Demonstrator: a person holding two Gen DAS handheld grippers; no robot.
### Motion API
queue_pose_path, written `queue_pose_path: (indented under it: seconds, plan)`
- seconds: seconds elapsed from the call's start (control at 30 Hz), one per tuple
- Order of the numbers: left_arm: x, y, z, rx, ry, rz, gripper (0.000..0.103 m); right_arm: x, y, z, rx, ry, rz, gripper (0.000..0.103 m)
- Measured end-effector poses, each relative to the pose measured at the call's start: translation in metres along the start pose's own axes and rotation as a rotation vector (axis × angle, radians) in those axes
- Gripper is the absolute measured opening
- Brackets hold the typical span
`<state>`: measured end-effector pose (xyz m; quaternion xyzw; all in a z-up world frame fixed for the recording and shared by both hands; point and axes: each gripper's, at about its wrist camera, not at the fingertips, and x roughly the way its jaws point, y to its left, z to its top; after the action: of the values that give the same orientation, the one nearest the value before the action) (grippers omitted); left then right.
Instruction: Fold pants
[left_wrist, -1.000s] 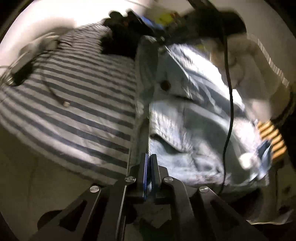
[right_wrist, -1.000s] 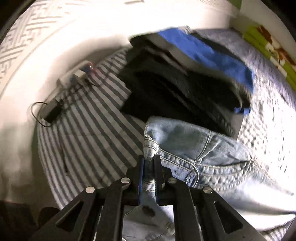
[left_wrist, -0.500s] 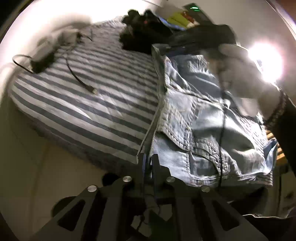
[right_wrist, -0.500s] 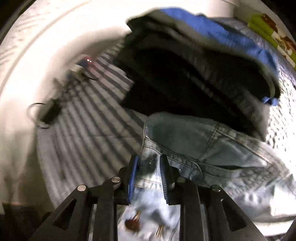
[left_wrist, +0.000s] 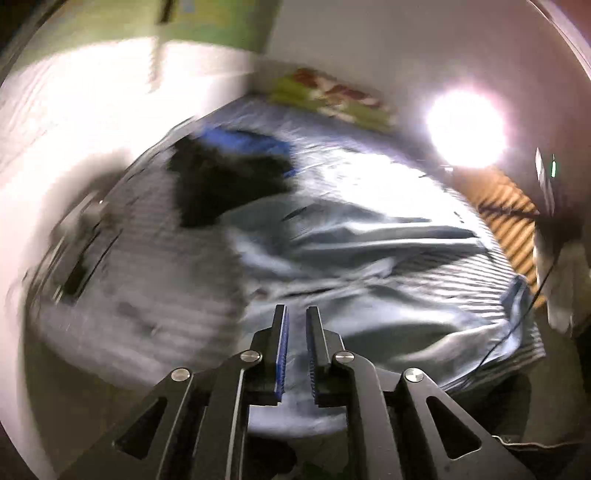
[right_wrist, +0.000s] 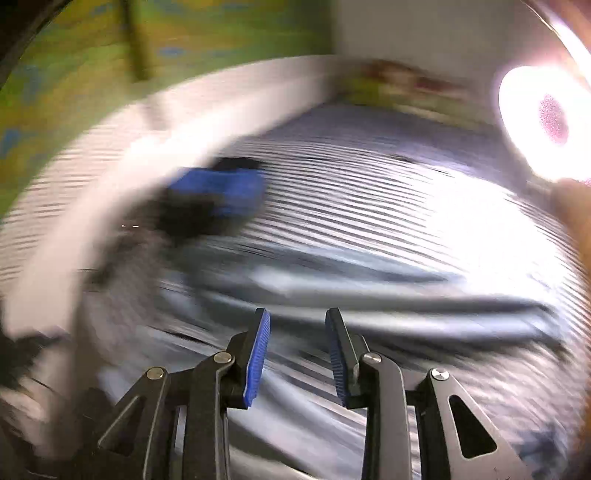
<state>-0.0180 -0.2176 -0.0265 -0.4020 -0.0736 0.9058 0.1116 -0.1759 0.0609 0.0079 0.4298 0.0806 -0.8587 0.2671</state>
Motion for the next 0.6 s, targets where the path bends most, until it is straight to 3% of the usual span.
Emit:
queue_pose_path:
  seconds: [0.03,0.1,0.17,0.33,0.47,0.6]
  plan:
    - [0.006,-0.014,0.008,0.026,0.0,-0.026,0.017,-0.006,-0.028,-0.018,0.038,0.024,-0.059,0.028]
    - [0.028,-0.05,0.019,0.093,0.021,-0.093,0.039,-0.015,-0.089,-0.059,0.161,0.097,-0.166,0.028]
    - [0.055,-0.086,0.019,0.151,0.065,-0.145,0.042,-0.03,-0.152,-0.107,0.325,0.144,-0.259,0.028]
    - [0.125,-0.179,-0.01,0.309,0.24,-0.297,0.042,-0.081,-0.254,-0.194,0.694,0.13,-0.321,0.034]
    - [0.16,-0.241,-0.049,0.461,0.36,-0.365,0.056,-0.104,-0.29,-0.222,0.804,0.114,-0.307,0.043]
    - [0.168,-0.277,-0.09,0.615,0.411,-0.364,0.062,-0.105,-0.304,-0.223,0.788,0.111,-0.308,0.05]
